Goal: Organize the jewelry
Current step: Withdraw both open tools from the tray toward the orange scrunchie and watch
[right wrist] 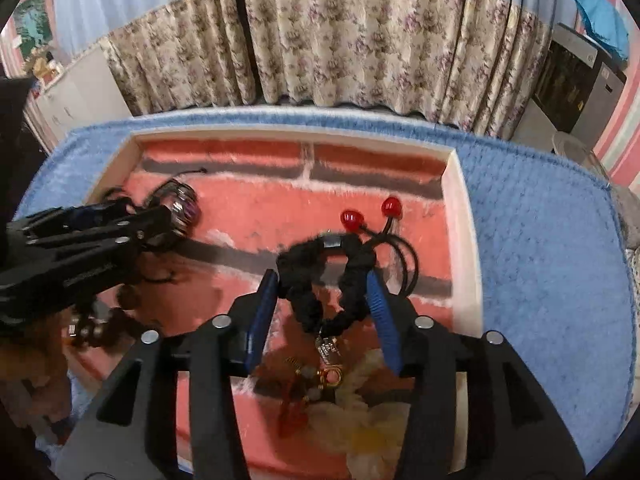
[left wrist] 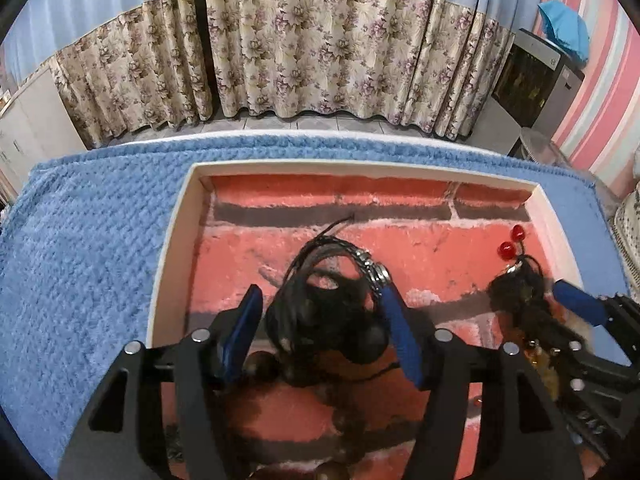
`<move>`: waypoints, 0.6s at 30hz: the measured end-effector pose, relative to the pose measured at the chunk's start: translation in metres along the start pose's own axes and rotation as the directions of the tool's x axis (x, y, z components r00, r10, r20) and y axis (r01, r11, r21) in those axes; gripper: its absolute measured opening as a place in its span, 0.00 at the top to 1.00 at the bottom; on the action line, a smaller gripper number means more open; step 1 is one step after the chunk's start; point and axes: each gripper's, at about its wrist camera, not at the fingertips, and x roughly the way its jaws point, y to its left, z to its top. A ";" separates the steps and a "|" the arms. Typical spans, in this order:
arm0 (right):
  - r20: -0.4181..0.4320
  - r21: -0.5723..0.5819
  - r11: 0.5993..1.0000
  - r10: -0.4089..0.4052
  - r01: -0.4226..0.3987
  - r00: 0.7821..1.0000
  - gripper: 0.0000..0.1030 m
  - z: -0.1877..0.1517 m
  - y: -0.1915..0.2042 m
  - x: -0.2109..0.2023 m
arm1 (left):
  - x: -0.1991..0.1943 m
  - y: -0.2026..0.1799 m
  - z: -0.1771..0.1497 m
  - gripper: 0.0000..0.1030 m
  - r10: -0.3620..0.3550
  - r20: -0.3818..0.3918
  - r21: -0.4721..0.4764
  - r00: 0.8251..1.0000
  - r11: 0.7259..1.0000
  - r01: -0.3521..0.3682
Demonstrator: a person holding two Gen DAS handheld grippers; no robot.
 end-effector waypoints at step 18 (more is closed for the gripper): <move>0.220 -0.015 1.000 0.009 -0.006 0.976 0.20 -0.182 -0.026 -0.187 | -0.197 0.088 -0.179 0.25 0.110 0.274 0.035 0.955 0.992 -0.124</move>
